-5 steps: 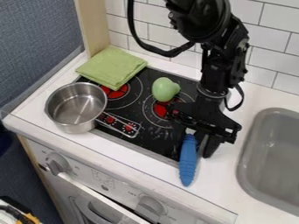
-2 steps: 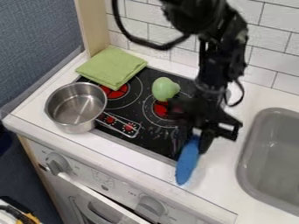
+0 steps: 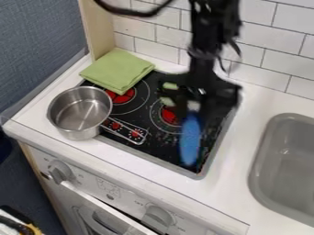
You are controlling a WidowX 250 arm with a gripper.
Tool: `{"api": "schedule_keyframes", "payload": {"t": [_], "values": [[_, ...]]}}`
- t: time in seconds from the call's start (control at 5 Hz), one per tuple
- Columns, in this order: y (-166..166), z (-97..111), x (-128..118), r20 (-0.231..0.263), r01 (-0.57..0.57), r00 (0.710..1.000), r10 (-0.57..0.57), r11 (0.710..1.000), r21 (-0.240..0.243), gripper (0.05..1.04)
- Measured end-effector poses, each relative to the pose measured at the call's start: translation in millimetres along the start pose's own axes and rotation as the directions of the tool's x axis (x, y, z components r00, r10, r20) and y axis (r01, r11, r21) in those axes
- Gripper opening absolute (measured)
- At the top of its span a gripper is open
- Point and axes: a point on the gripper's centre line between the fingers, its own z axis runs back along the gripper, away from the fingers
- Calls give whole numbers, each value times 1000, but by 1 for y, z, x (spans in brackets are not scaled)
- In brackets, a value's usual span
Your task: Moved spoon on top of the cloth
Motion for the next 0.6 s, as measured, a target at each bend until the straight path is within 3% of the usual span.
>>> {"api": "schedule_keyframes", "payload": {"t": [0.2, 0.4, 0.6], "values": [[29, 9, 23, -4, -250, 968, 250, 968, -21, 349], [48, 13, 45, -55, -471, 882, 469, 882, -35, 349], [63, 9, 67, -94, -684, 728, 679, 730, -22, 349]]}}
